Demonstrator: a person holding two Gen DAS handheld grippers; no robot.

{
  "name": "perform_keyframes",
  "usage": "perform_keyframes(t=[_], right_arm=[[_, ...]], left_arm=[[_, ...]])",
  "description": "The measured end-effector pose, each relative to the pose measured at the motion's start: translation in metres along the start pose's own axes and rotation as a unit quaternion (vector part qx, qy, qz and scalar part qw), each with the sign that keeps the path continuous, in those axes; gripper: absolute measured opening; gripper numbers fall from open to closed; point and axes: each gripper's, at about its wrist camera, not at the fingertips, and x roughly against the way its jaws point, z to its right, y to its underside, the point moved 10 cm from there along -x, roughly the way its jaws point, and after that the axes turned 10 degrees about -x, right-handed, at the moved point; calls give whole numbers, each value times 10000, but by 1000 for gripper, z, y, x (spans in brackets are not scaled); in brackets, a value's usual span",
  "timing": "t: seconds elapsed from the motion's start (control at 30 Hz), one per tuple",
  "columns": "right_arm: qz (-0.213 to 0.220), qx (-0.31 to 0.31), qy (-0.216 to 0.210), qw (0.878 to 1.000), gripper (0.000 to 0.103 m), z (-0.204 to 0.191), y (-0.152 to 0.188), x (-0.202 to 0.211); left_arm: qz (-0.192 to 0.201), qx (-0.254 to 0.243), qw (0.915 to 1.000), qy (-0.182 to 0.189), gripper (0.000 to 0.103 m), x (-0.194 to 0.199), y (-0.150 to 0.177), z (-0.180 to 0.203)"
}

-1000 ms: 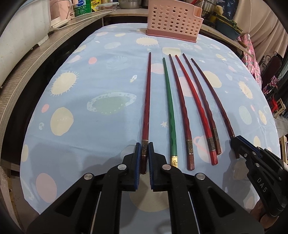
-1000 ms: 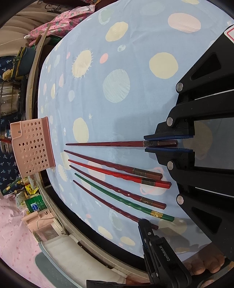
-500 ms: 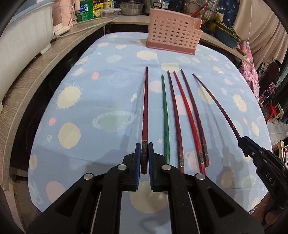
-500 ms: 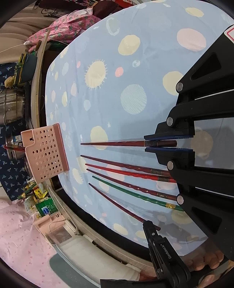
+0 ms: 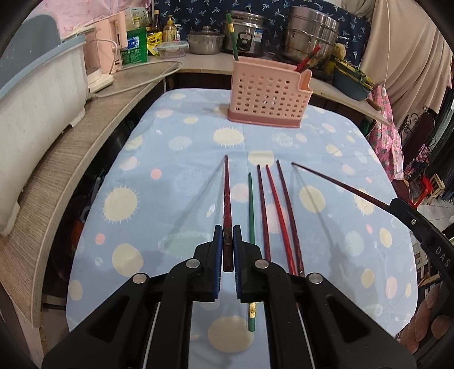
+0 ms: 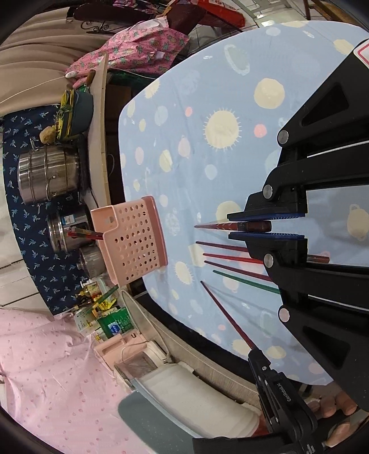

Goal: Organize utensils
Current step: 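Lift both dark red chopsticks and carry them over the pink basket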

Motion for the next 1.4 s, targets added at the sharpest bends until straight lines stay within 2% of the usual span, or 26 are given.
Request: perform_keyframes(t=[0.3, 0.77, 1.1, 1.4], right_arm=[[427, -138, -171, 9988, 7, -8, -49, 18], [725, -229, -414, 9962, 7, -26, -108, 26], [1280, -272, -644, 9893, 7, -50, -188, 31], [1703, -496, -975, 9793, 7, -75, -279, 22]], left_arm=[[393, 83, 9992, -41, 7, 18, -48, -6], [880, 165, 9959, 89, 7, 36, -129, -9], [1442, 101, 9895, 0, 6, 55, -218, -8], [2287, 48, 9734, -102, 6, 88, -321, -3]])
